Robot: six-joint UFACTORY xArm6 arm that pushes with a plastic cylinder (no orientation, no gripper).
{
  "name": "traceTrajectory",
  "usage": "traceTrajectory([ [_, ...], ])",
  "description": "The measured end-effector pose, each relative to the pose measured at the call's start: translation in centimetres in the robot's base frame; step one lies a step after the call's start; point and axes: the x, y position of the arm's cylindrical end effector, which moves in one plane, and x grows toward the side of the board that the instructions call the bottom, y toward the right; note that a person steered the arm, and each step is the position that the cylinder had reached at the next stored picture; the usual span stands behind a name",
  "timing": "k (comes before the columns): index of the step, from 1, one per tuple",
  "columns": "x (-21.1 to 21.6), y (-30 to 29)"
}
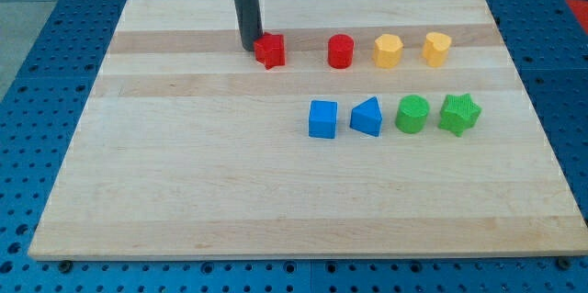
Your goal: Nudge the red star to the right a bit
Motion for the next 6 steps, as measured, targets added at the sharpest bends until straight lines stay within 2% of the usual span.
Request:
traceTrajectory([
  [2,0.0,0.3],
  [3,0.1,-5.4],
  [5,4.7,-5.3],
  [6,4.4,-3.9],
])
